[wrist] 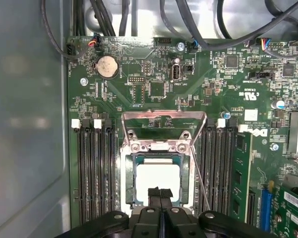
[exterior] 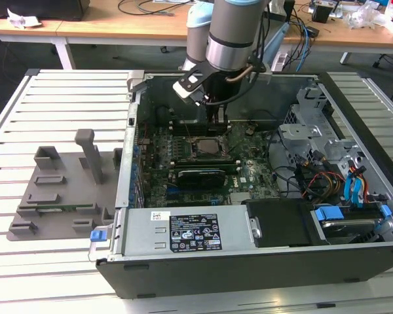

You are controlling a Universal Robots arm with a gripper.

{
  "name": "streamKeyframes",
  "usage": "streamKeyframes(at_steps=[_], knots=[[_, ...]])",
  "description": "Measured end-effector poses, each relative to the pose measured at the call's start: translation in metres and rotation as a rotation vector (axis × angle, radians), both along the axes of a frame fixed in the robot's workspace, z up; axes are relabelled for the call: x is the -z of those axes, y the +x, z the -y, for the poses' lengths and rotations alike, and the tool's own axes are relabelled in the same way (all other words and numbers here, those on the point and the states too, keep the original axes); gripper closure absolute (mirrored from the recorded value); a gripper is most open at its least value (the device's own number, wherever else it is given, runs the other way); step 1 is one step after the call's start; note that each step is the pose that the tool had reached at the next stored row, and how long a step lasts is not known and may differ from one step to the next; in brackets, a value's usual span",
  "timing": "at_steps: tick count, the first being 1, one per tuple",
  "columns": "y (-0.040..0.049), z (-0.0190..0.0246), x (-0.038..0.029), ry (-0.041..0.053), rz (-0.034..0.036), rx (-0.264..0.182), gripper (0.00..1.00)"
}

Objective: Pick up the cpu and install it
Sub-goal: 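Place the cpu into insertion slot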

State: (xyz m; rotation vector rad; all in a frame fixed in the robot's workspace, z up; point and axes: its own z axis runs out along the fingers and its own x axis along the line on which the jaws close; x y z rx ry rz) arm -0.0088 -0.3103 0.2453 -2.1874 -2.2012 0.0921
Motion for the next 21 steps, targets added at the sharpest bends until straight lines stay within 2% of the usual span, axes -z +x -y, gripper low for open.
streamKeyframes(at_steps=[10,17,21], knots=[[0.0,0.0,-0.0183,0.0,-0.0001,0.0,0.89],[0.0,0.0,-0.0444,0.0,0.0,0.0,0.89],[0.0,0.0,-0.0476,0.0005,0.0002,0.0,0.89]])
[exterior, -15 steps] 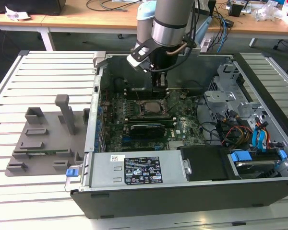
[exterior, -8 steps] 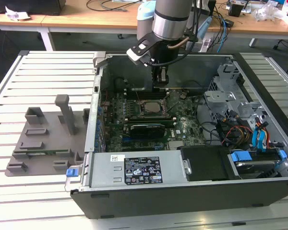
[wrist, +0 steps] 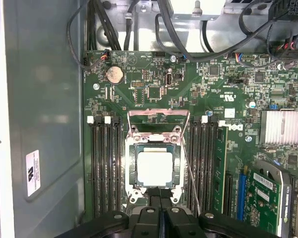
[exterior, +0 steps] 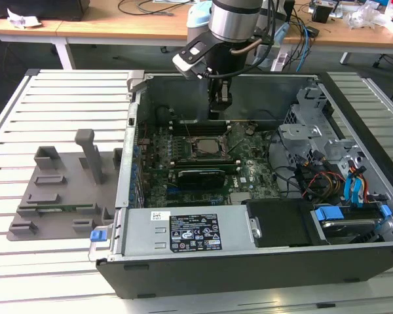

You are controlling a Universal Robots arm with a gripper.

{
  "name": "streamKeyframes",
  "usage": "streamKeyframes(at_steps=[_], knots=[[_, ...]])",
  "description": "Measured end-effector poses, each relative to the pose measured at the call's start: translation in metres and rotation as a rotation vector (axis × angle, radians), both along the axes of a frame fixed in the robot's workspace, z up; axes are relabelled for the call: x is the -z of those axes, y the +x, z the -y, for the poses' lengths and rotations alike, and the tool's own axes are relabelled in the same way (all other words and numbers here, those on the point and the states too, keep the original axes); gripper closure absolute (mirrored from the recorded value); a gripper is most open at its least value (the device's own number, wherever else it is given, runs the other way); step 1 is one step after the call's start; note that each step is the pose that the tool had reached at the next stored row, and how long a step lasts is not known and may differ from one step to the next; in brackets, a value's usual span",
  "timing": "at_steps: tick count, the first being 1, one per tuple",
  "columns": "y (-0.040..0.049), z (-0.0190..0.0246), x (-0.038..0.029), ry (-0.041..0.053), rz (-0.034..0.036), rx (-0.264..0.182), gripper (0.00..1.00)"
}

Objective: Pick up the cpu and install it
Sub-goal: 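Place the cpu into insertion slot, then close the cpu cover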

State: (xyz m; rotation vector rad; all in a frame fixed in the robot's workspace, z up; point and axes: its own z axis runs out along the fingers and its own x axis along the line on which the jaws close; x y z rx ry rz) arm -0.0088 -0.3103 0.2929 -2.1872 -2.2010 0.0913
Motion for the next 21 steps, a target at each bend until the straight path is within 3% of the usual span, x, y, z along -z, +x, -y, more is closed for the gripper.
streamKeyframes(at_steps=[13,18,21], knots=[[0.0006,0.0,-0.0001,0.0003,-0.0002,0.0,0.89],[0.0261,0.0,0.0003,0.0004,-0.0017,0.0,0.89],[0.0538,0.0,0.0052,0.0002,-0.0133,0.0,0.89]])
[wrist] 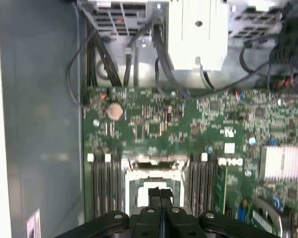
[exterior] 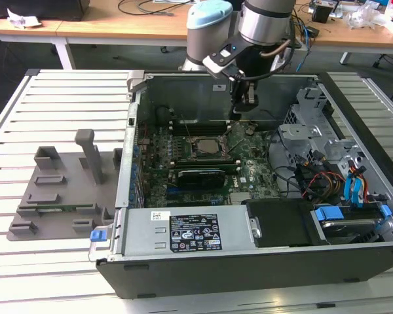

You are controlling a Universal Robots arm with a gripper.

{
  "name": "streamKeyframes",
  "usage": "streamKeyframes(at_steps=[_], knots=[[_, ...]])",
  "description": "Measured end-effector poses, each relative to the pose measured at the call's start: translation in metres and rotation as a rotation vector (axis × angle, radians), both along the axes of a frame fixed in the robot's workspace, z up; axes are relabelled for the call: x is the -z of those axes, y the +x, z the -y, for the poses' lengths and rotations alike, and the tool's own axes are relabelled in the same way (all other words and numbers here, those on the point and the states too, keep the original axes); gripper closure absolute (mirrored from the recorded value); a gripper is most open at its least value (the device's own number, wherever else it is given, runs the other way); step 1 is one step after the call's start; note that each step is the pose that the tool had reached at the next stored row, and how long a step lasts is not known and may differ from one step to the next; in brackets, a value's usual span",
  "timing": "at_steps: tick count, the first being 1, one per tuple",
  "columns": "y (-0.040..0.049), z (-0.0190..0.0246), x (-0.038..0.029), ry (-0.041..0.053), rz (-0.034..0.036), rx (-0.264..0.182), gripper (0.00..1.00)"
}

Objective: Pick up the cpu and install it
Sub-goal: 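Close the cpu cover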

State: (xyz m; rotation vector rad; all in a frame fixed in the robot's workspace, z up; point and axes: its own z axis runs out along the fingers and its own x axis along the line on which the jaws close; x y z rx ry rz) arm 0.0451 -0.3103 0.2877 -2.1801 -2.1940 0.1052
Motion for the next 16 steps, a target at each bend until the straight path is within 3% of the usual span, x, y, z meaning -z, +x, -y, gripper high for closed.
streamKeyframes(at_steps=[2,6,10,13,16], knots=[[0.022,0.0,0.0082,0.0,-0.0058,0.0,0.89],[0.0377,0.0,0.0185,0.0001,-0.0088,0.0,0.89],[0.0395,-0.0001,0.0287,0.0,-0.0092,-0.007,0.89],[0.0393,-0.0001,0.0366,0.011,-0.0091,-0.01,0.89],[0.0309,-0.0001,0.0372,0.0113,-0.0092,-0.011,0.89]])
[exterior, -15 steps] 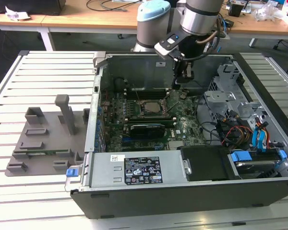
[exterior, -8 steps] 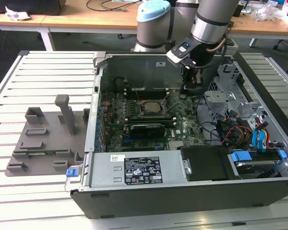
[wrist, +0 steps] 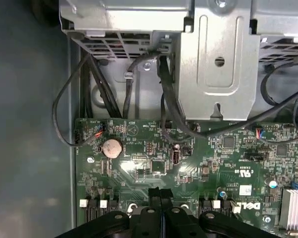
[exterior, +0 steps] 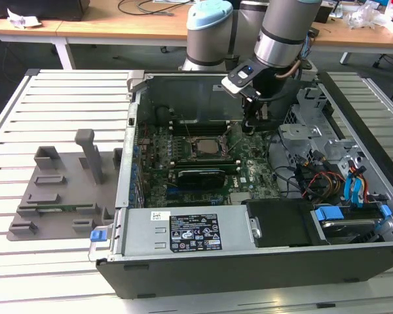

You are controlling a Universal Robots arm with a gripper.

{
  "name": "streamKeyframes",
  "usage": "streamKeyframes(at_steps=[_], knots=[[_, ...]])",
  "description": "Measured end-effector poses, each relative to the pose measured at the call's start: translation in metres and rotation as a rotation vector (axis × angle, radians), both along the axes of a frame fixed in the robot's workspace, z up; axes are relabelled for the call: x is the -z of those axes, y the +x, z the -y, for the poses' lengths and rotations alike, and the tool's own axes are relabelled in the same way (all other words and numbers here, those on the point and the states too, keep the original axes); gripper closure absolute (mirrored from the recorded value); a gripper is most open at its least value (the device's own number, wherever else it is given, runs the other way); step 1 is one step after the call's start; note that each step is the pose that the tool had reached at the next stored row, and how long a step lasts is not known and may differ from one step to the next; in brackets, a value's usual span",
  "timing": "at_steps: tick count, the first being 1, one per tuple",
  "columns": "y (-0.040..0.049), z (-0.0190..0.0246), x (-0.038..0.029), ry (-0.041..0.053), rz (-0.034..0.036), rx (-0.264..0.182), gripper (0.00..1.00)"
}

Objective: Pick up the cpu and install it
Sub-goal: 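Close the cpu cover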

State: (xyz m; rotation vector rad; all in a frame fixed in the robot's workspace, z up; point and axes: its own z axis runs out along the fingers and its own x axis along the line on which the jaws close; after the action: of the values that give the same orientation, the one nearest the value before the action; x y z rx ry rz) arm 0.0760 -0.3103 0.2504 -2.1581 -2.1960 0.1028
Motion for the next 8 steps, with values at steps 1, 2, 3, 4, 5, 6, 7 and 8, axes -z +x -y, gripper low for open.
streamKeyframes(at_steps=[1,2,3,4,5,6,7,8], knots=[[-0.0029,0.0,0.0,0.0002,0.0,0.0,0.89],[-0.0105,0.0,0.0,0.0004,0.0,0.0,0.89],[-0.0157,0.0,0.0,0.0005,0.0,0.0,0.89],[-0.0187,0.0,0.0,0.0005,0.0001,0.0,0.89],[-0.0208,0.0,0.0,0.0005,0.0001,0.0,0.89],[-0.0253,0.0,0.0,0.0006,0.0001,0.0,0.89],[-0.0276,0.0,0.0,0.0005,0.0001,0.0,0.89],[-0.03,0.0,0.0,0.0005,0.0001,0.0,0.89]])
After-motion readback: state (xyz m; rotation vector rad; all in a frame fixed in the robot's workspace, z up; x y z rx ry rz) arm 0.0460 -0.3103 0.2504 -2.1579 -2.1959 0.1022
